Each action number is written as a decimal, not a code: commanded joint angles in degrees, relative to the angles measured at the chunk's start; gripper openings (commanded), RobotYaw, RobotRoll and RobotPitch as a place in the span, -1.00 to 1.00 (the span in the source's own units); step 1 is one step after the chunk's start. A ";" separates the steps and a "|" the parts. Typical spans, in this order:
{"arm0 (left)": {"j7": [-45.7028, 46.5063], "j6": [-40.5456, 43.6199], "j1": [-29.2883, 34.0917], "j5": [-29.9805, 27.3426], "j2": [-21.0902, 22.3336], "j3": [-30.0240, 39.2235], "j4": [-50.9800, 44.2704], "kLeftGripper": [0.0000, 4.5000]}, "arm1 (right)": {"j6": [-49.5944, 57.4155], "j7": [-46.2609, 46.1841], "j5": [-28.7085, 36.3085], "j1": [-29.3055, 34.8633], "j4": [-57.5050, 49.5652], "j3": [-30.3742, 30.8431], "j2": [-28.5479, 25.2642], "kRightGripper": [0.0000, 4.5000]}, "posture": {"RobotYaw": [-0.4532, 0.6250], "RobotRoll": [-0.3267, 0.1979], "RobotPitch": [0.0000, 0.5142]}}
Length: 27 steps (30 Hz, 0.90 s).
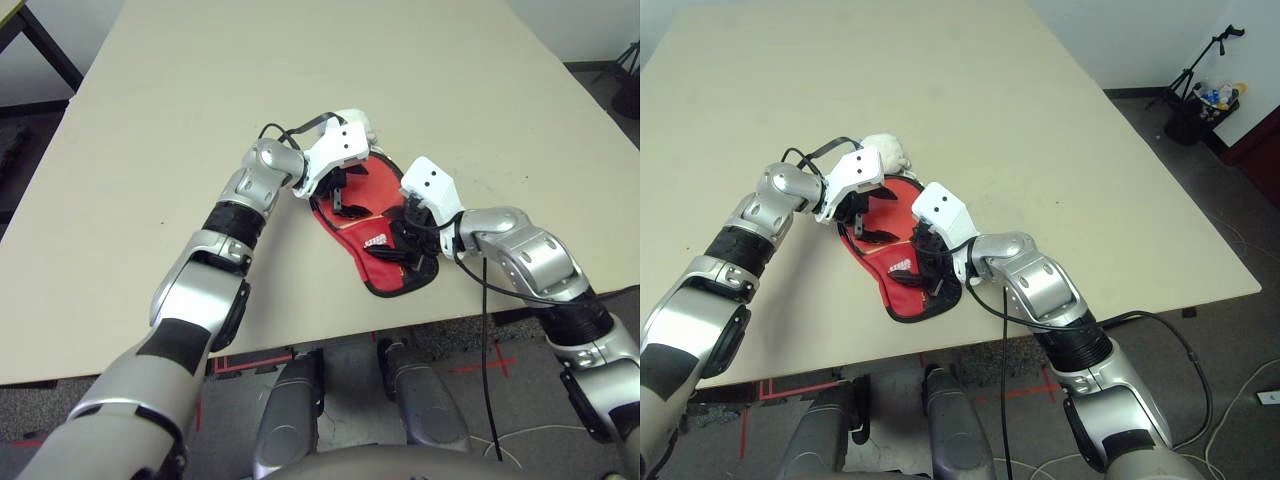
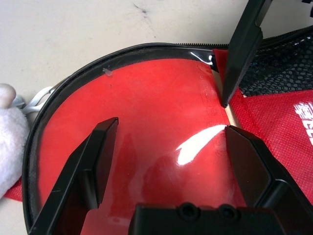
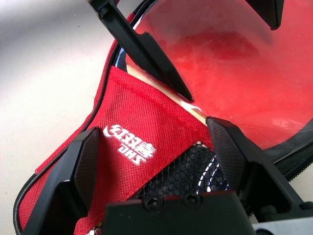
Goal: Store the ping-pong paddle in its case and zip it.
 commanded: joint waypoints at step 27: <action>4.44 5.62 4.28 0.21 0.10 -2.42 0.92 0.99 | -13.89 -20.86 -2.68 -16.04 28.80 -20.86 10.61 1.00 | -0.21 0.25 -0.10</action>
